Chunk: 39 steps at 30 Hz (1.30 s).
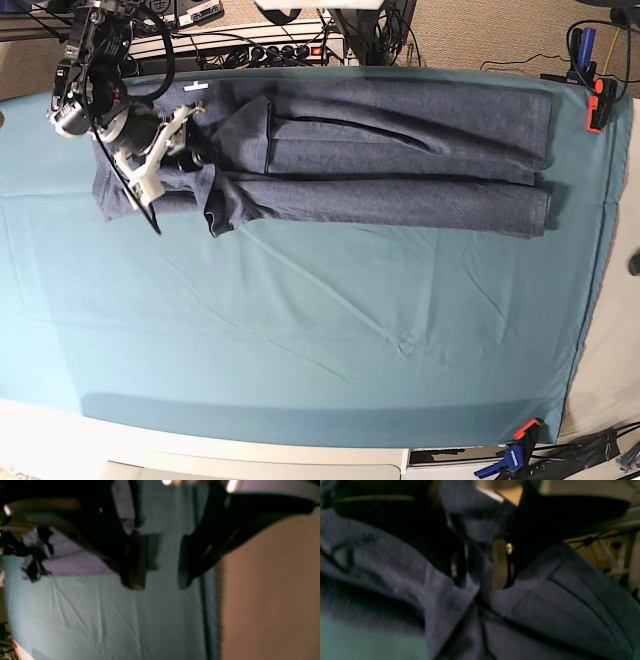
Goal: Fold the T-shirt properly
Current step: 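Fold the sleeve over the shirt body with the right gripper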
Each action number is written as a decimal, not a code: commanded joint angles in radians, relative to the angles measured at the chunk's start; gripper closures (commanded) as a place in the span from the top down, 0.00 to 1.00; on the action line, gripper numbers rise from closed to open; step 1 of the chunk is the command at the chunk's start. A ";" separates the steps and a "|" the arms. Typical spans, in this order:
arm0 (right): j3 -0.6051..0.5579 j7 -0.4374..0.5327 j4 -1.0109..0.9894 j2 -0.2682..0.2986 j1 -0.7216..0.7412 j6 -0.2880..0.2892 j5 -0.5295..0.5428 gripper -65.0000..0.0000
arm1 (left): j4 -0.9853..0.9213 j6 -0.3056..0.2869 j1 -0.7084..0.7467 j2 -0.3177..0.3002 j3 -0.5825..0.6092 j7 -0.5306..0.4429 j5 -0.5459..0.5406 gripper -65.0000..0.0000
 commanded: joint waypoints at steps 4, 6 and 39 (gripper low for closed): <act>0.005 0.034 0.018 -0.006 0.071 0.005 0.009 0.29 | 0.009 -0.005 -0.019 -0.070 -0.052 -0.017 -0.026 0.37; 0.005 0.042 0.018 -0.017 0.106 0.005 0.009 0.29 | 0.009 -0.005 -0.019 -0.077 -0.053 -0.018 -0.026 0.37; 0.015 0.171 -0.222 -0.134 0.260 -0.227 -0.370 0.00 | 0.009 -0.005 -0.016 -0.052 -0.052 -0.018 -0.026 0.37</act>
